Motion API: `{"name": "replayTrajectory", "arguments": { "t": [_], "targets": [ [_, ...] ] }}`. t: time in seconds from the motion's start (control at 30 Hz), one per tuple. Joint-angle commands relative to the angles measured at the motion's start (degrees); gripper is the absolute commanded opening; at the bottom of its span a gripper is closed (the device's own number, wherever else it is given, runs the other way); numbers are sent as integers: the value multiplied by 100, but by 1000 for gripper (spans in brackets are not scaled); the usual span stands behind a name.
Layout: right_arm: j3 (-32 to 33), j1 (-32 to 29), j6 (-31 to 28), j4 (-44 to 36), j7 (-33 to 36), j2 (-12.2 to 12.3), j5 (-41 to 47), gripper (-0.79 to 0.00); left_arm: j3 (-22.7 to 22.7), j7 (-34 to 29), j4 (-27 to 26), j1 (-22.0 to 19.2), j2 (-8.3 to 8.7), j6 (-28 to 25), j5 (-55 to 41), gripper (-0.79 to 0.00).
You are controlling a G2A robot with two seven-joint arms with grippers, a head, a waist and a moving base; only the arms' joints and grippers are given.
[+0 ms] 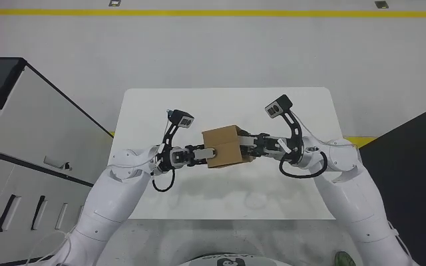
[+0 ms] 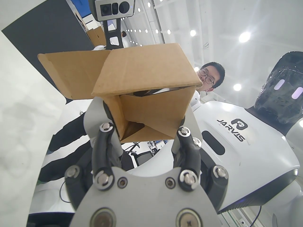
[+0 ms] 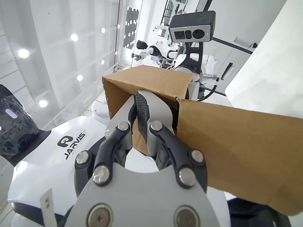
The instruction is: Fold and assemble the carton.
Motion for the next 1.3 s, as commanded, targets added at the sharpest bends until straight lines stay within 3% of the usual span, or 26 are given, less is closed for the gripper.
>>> {"name": "replayTrajectory", "arguments": {
  "t": [0.0,1.27],
  "targets": [
    [25,7,-3,-2,9,6,-3,-785,-8,3,7,-2,1,1,-3,-785],
    [31,117,-38,198,149,52,111,-785,172,1,296,-265,-53,7,-143,-785]
  ]
}}
